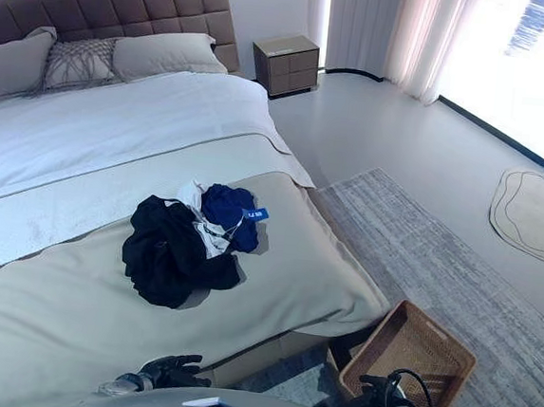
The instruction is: Pick up the clothes from the bed and place them into the basket
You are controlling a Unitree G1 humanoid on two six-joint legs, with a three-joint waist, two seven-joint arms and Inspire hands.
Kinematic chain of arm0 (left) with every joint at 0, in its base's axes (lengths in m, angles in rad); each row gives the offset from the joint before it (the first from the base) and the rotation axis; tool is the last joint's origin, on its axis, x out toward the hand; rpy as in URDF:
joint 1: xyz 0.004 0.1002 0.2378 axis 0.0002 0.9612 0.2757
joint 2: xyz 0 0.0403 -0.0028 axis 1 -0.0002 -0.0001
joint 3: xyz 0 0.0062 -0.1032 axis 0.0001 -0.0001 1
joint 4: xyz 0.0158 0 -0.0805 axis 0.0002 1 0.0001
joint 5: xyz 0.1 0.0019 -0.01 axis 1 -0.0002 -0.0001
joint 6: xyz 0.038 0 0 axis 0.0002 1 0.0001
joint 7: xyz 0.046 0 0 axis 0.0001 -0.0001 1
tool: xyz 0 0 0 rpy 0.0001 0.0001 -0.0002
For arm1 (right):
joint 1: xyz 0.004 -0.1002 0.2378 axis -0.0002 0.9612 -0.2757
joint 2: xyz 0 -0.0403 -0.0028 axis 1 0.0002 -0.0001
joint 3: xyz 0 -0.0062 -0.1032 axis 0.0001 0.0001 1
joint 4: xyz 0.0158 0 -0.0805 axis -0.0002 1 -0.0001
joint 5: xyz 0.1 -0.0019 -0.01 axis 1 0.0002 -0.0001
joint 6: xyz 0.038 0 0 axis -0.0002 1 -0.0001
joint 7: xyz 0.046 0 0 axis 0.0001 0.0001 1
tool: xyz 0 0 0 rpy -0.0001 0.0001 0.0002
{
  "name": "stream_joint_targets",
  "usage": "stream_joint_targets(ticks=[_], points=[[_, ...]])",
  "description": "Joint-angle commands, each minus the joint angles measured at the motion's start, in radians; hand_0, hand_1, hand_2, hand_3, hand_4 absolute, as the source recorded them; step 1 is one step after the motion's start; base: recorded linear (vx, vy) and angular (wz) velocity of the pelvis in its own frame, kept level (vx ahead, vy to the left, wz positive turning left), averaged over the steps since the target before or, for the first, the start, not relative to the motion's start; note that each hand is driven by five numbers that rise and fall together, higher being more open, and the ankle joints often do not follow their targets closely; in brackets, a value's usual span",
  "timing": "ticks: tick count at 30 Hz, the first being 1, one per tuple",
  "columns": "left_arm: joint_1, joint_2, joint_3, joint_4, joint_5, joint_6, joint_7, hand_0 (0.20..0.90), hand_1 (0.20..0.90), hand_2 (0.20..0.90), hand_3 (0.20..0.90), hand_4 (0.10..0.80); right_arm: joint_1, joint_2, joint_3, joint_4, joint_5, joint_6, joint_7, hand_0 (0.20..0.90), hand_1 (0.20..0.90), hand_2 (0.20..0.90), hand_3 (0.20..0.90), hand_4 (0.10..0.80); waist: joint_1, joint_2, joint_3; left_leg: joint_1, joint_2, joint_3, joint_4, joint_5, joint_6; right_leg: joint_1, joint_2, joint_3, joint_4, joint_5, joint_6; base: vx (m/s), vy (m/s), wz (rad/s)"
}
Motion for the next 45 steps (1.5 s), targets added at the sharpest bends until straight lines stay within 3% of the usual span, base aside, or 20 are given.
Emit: stream_joint_targets(ticks=[1,7,10,14,17,20,21,24,28,30,35,37,45], points=[[-0.051,0.031,-0.013,0.04,0.009,-0.012,0.003,0.9,0.9,0.9,0.9,0.8,-0.039,0.007,-0.001,0.014,-0.019,0.005,-0.001,0.9,0.9,0.9,0.9,0.8,-0.006,-0.031,0.043,0.054,-0.087,0.074,0.023,-0.13,0.073,-0.005,0.014,0.016,0.086,-0.074,-0.012,0.0,0.0,0.0],[-0.048,0.028,-0.013,0.04,0.007,-0.015,0.018,0.9,0.9,0.9,0.9,0.8,-0.033,0.012,-0.029,0.013,0.109,-0.005,-0.045,0.9,0.9,0.9,0.9,0.8,-0.007,-0.031,0.045,0.053,-0.086,0.073,0.028,-0.132,0.073,-0.005,0.013,0.014,0.092,-0.077,-0.013,0.02,0.003,0.0],[-0.04,0.03,-0.008,0.036,-0.004,-0.011,0.016,0.9,0.9,0.9,0.9,0.8,-0.03,0.013,-0.126,-0.015,0.41,-0.015,-0.136,0.9,0.9,0.9,0.9,0.8,-0.01,-0.026,0.048,0.053,-0.086,0.072,0.04,-0.137,0.076,-0.007,0.012,0.016,0.107,-0.083,-0.014,0.08,0.015,0.0],[-0.004,0.03,-0.006,0.02,-0.002,-0.018,0.015,0.9,0.9,0.9,0.9,0.8,-0.035,0.026,-0.213,-0.179,0.662,0.015,-0.009,0.9,0.9,0.9,0.9,0.8,-0.011,-0.022,0.055,0.061,-0.086,0.07,0.041,-0.143,0.075,-0.005,0.013,0.019,0.114,-0.088,-0.016,0.107,0.024,-0.02],[0.03,0.028,-0.019,-0.009,-0.015,-0.037,0.023,0.9,0.9,0.9,0.9,0.8,-0.035,0.039,-0.173,-0.394,0.76,0.048,0.091,0.9,0.9,0.9,0.9,0.8,-0.007,-0.028,0.065,0.047,-0.087,0.064,0.058,-0.147,0.075,-0.015,0.007,0.015,0.125,-0.091,-0.019,0.094,0.056,-0.03],[0.022,0.022,-0.059,-0.057,-0.055,-0.045,0.036,0.9,0.9,0.9,0.9,0.8,-0.074,0.019,-0.072,-0.555,0.613,-0.034,0.14,0.9,0.9,0.9,0.9,0.8,0.02,-0.036,0.093,-0.026,-0.096,0.038,0.119,-0.15,0.079,-0.065,-0.011,-0.011,0.156,-0.094,-0.027,-0.051,0.128,0.04],[0.011,0.021,-0.077,-0.075,-0.066,-0.044,0.039,0.9,0.9,0.9,0.9,0.8,-0.099,-0.003,-0.042,-0.574,0.518,-0.097,0.117,0.9,0.9,0.9,0.9,0.8,0.035,-0.038,0.108,-0.055,-0.103,0.024,0.142,-0.15,0.082,-0.085,-0.016,-0.022,0.167,-0.093,-0.032,-0.094,0.118,0.13],[-0.032,0.028,-0.124,-0.129,-0.1,-0.035,0.046,0.9,0.9,0.9,0.9,0.8,-0.236,-0.107,0.039,-0.629,0.274,-0.145,0.004,0.9,0.9,0.9,0.9,0.8,0.082,-0.041,0.176,-0.143,-0.126,-0.017,0.224,-0.157,0.09,-0.139,-0.034,-0.045,0.209,-0.095,-0.042,-0.147,0.134,0.45],[-0.076,0.05,-0.162,-0.152,-0.125,-0.052,0.054,0.9,0.9,0.9,0.9,0.8,-0.525,-0.234,0.141,-0.608,0.06,-0.032,-0.187,0.9,0.9,0.9,0.9,0.8,0.155,-0.044,0.272,-0.233,-0.151,-0.064,0.288,-0.153,0.097,-0.195,-0.057,-0.081,0.262,-0.096,-0.044,-0.127,0.094,0.65],[-0.083,0.077,-0.18,-0.171,-0.11,-0.06,0.062,0.9,0.9,0.9,0.9,0.8,-0.656,-0.287,0.165,-0.568,0.014,0.027,-0.268,0.9,0.9,0.9,0.9,0.8,0.204,-0.052,0.316,-0.284,-0.158,-0.087,0.307,-0.147,0.102,-0.223,-0.068,-0.102,0.279,-0.088,-0.031,-0.091,0.003,0.59],[-0.1,0.138,-0.206,-0.173,-0.129,-0.093,0.071,0.9,0.9,0.9,0.9,0.8,-0.864,-0.32,0.192,-0.465,-0.007,0.107,-0.446,0.9,0.9,0.9,0.9,0.8,0.28,-0.058,0.381,-0.385,-0.164,-0.119,0.326,-0.127,0.11,-0.295,-0.087,-0.14,0.322,-0.063,-0.015,-0.028,0.005,0.5],[-0.11,0.152,-0.207,-0.17,-0.162,-0.106,0.068,0.9,0.9,0.9,0.9,0.8,-0.95,-0.329,0.191,-0.414,0.005,0.143,-0.509,0.9,0.9,0.9,0.9,0.8,0.311,-0.049,0.408,-0.43,-0.166,-0.129,0.339,-0.141,0.107,-0.339,-0.1,-0.148,0.366,-0.083,-0.004,0.004,0.093,0.33],[-0.086,0.142,-0.168,-0.171,-0.268,-0.188,0.064,0.9,0.9,0.9,0.9,0.8,-1.141,-0.361,0.215,-0.292,0.052,0.243,-0.668,0.9,0.9,0.9,0.9,0.8,0.378,-0.03,0.474,-0.582,-0.181,-0.14,0.383,-0.113,0.102,-0.494,-0.148,-0.219,0.49,-0.098,0.005,-0.044,0.142,0.26]])
